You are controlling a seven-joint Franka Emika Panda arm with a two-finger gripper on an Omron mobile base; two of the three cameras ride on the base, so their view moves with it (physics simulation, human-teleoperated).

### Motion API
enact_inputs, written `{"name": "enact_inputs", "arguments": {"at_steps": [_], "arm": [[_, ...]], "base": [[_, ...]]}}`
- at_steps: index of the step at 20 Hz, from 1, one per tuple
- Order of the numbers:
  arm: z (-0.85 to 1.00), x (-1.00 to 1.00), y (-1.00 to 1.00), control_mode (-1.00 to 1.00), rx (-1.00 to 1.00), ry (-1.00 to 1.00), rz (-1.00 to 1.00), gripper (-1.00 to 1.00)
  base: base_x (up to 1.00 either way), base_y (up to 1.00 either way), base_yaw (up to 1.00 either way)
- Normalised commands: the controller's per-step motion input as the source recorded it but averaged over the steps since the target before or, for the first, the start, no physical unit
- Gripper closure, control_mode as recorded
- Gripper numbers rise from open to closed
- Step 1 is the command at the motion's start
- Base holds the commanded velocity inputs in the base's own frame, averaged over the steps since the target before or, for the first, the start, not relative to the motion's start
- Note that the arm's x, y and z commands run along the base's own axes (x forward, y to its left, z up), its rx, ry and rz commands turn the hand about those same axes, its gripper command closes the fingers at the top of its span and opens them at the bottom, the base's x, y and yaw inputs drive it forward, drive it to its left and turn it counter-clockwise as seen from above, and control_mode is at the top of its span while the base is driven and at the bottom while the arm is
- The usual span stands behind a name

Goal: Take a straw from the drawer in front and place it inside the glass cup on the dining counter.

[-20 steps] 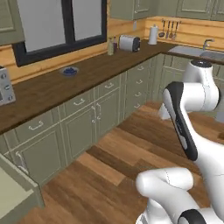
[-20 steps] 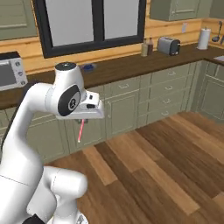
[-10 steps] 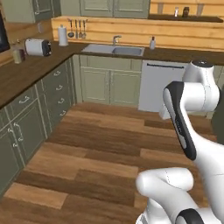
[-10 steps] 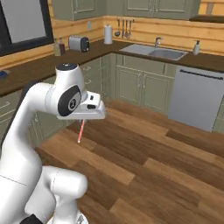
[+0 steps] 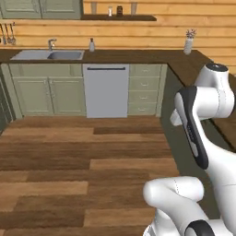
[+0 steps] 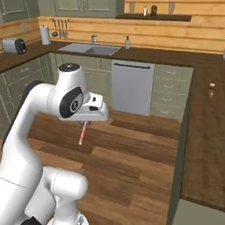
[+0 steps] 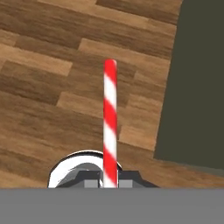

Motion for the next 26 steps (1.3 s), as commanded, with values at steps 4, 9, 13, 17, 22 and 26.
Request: {"name": "enact_inputs", "arguments": {"at_steps": [4,9,13,17,22,26], "arm": [[0.0,0.0,0.0,1.0,0.0,0.0,0.0,1.0],[0.0,0.0,0.0,1.0,0.0,0.0,0.0,1.0],[0.0,0.0,0.0,1.0,0.0,0.0,0.0,1.0],[0.0,0.0,0.0,1.0,0.0,0.0,0.0,1.0],[0.0,0.0,0.0,1.0,0.0,0.0,0.0,1.0],[0.0,0.0,0.0,1.0,0.0,0.0,0.0,1.0]], "base": [[-0.51,-1.0,-0.34],[-0.28,-1.0,-0.24],[0.0,-1.0,-0.09],[0.0,-1.0,-0.01],[0.0,-1.0,0.05],[0.06,-1.0,0.24]]}}
